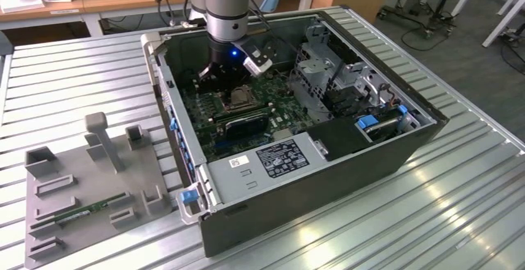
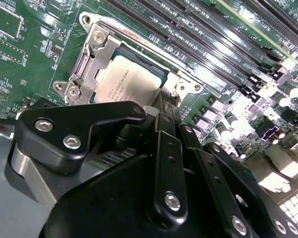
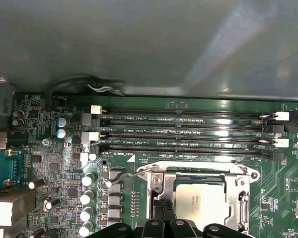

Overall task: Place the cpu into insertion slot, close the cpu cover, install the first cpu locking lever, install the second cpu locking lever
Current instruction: 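Close the cpu cover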

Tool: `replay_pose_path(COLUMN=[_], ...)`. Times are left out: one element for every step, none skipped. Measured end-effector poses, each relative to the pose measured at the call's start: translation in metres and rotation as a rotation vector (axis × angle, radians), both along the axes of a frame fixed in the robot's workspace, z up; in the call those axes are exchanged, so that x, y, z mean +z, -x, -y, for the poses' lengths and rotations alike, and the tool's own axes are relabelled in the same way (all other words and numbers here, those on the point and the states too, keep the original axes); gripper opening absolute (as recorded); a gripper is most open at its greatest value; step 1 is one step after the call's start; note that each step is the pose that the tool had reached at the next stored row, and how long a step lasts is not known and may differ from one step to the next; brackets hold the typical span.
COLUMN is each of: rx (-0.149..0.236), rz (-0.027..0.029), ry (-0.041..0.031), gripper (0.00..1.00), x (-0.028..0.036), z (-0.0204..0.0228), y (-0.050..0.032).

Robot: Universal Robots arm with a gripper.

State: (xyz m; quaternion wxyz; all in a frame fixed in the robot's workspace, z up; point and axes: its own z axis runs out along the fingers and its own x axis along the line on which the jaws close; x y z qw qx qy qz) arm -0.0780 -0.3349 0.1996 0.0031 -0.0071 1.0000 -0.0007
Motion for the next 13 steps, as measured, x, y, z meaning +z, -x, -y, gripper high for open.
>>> replay_pose_path(rx=[0.000, 0.000, 0.000, 0.000, 0.000, 0.000, 0.000, 0.000, 0.000, 0.000, 0.000, 0.000, 0.000], rz=[0.0000, 0.0001, 0.0002, 0.0005, 0.0012, 0.0022, 0.0026, 0.0028, 0.0029, 0.0029, 0.0029, 0.0029, 0.0029], ry=[0.0001, 0.0000, 0.0000, 0.0000, -0.0002, -0.0004, -0.0004, -0.0003, -0.0004, -0.0003, -0.0003, -0.0003, -0.0003], gripper=[0.11, 0.11, 0.11, 0.11, 0.11, 0.11, 0.11, 0.11, 0.11, 0.11, 0.11, 0.11, 0.11], x=[0.0000, -0.0001, -0.0001, -0.0002, -0.0003, -0.0004, -0.0004, -0.0004, -0.0004, -0.0004, -0.0005, -0.0005, -0.0005], z=[0.0000, 0.0000, 0.0000, 0.0000, 0.0000, 0.0000, -0.0001, -0.0002, -0.0002, -0.0002, -0.0002, -0.0003, -0.0003], y=[0.0000, 0.0000, 0.0000, 0.0003, 0.0008, 0.0017, 0.0023, 0.0026, 0.0027, 0.0028, 0.0028, 0.0029, 0.0029])
